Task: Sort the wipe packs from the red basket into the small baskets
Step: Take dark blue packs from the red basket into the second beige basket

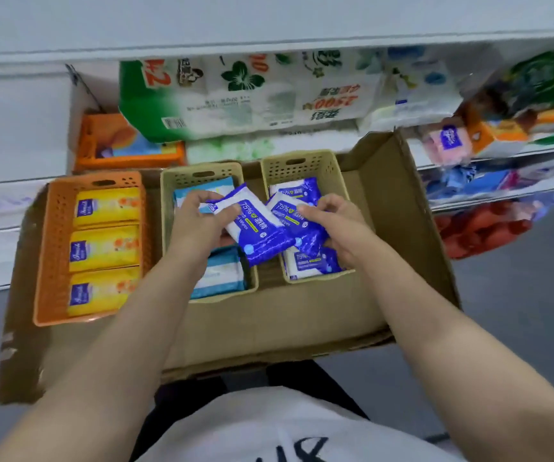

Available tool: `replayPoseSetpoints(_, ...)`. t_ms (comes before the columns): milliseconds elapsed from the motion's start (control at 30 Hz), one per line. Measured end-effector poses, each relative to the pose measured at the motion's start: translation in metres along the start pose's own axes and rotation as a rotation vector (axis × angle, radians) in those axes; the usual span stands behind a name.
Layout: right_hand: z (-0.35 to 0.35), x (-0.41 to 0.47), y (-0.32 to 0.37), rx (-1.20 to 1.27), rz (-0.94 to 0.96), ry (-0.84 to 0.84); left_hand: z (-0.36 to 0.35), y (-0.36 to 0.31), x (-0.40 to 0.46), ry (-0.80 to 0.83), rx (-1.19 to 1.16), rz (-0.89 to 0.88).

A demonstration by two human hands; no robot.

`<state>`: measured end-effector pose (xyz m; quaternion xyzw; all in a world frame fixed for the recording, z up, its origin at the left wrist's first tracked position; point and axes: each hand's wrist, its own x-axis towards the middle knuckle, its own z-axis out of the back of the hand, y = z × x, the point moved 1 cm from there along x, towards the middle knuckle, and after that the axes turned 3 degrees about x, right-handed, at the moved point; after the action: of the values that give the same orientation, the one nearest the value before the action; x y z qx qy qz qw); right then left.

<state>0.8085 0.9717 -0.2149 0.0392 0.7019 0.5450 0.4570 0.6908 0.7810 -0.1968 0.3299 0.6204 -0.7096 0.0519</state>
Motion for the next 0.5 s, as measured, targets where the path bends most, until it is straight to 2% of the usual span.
replayPoseSetpoints(100, 0.029, 0.033, 0.017, -0.222, 0.082, -0.029, -0.014, 0.008, 0.000, -0.132, -0.064, 0.042)
replayPoseSetpoints(167, 0.040, 0.056, 0.024, -0.412, 0.141, 0.021, -0.014, 0.016, 0.001, -0.203, -0.092, 0.067)
replayPoseSetpoints(367, 0.033, 0.110, 0.004, -0.735, 0.140, 0.206, -0.015, 0.042, 0.000, -0.270, -0.107, 0.137)
replayPoseSetpoints(500, 0.022, 0.134, -0.024, -0.923, 0.206, 0.213, -0.016, 0.054, 0.002, -0.309, -0.140, 0.143)
